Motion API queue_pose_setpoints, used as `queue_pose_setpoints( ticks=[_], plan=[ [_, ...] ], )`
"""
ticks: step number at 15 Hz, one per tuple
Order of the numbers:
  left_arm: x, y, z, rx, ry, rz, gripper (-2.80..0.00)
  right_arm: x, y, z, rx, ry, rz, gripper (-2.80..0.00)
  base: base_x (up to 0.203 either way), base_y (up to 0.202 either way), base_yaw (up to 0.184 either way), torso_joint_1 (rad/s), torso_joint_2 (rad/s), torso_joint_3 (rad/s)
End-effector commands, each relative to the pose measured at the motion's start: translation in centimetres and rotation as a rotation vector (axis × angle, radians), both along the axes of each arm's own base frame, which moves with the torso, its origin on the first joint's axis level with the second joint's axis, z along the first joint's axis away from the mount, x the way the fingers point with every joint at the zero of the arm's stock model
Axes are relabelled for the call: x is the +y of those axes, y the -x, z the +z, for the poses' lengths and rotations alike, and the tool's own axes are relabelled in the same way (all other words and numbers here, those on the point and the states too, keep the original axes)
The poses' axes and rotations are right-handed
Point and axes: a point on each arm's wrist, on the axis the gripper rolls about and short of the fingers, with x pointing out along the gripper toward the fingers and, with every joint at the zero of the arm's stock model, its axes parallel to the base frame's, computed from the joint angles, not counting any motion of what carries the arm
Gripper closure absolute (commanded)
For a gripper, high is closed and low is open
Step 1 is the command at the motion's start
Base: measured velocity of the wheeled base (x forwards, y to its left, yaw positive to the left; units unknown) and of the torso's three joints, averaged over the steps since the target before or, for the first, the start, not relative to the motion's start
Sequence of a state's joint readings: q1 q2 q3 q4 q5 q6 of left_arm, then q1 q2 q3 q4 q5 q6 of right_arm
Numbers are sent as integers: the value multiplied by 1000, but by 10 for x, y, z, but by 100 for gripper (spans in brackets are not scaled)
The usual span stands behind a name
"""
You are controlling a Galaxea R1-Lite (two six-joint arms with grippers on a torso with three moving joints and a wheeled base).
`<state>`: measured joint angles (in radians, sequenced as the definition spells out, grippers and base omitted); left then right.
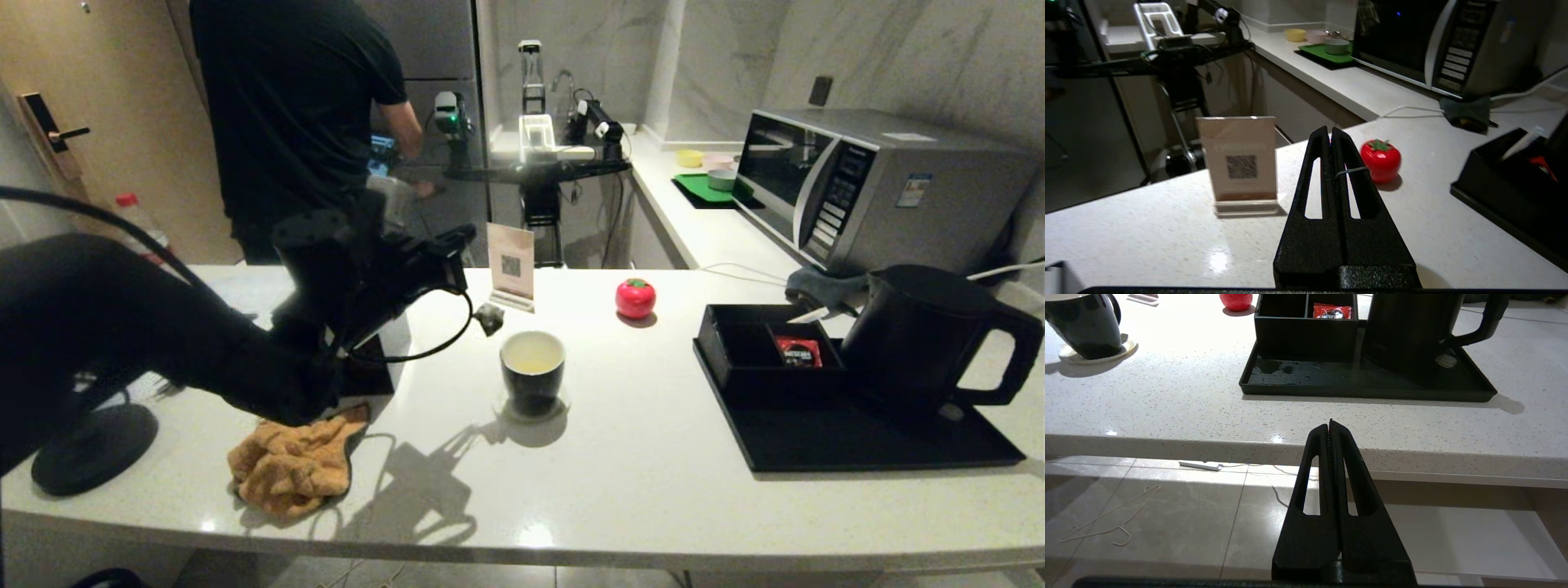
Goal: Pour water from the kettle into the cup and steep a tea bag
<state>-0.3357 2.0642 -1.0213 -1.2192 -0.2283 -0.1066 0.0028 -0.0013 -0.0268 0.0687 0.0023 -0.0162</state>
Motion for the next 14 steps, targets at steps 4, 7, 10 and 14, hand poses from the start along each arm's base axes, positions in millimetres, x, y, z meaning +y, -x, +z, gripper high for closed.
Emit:
queue_pose_setpoints(
  ticks=[4,7,10,14],
  plan=[
    [34,-9,37,-62,18,84,0,0,0,0,2,1,1,0,0,0,0,0,0,0],
    [51,-15,53,-82,22,128,0,0,0,0,2,1,1,0,0,0,0,0,0,0],
    [69,-23,66,-94,24,177,0,0,0,0,2,1,1,0,0,0,0,0,0,0],
    [98,-29,75,-103,8,192,0,0,0,0,2,1,1,0,0,0,0,0,0,0]
  ],
)
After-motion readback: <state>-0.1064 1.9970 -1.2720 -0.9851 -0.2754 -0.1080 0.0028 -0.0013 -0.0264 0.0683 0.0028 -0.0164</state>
